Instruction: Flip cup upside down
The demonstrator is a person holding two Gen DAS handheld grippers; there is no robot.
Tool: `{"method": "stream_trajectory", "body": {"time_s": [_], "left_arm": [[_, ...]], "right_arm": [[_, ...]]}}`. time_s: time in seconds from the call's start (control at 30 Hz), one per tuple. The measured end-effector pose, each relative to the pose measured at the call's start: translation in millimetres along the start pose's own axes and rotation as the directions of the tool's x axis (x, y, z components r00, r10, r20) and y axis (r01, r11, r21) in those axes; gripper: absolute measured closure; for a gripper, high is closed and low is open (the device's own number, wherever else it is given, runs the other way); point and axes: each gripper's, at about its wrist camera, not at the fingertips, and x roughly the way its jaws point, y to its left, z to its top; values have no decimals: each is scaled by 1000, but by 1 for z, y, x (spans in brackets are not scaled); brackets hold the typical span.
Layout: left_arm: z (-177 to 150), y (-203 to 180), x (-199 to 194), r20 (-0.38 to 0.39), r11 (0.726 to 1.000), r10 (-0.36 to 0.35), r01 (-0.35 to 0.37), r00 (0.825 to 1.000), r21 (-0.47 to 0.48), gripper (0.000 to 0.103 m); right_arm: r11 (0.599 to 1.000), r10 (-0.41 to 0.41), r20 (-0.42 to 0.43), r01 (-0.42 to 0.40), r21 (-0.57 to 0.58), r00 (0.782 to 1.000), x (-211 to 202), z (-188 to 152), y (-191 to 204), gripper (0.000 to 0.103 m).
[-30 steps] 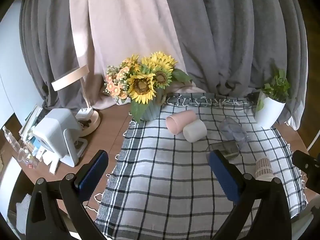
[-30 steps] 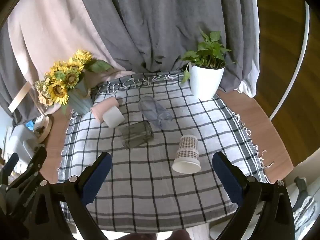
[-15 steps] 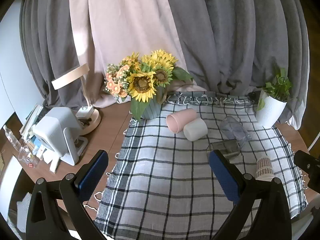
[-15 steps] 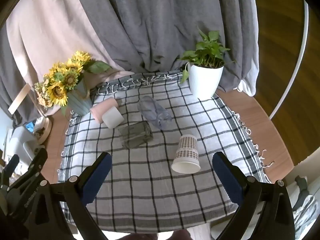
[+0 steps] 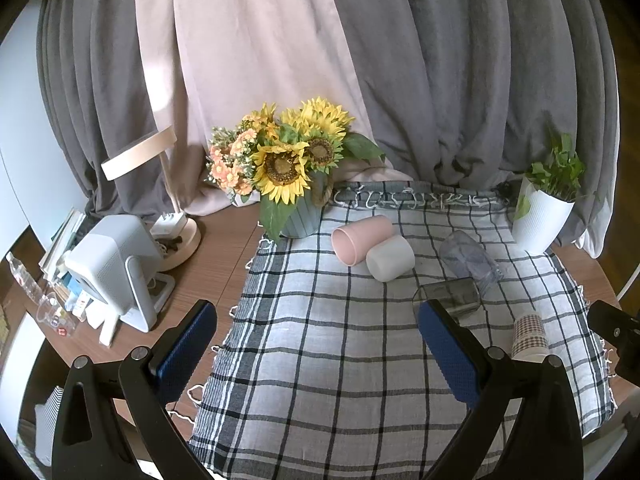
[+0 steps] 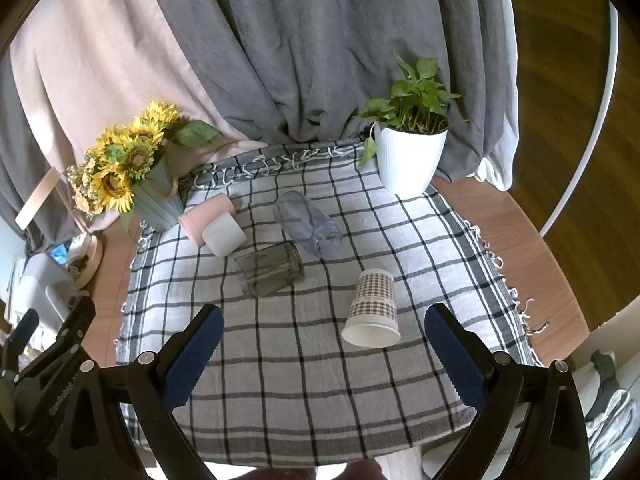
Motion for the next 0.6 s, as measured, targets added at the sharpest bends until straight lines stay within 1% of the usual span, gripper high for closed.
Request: {"method": "stream_trajectory", "body": {"time_s": [0.6], "left_arm": [[1, -1, 2, -6, 1000, -1, 1, 1000, 1, 0]], "right_arm": [[1000, 2, -3, -2, 2, 1000, 1, 1, -1, 2]]}}
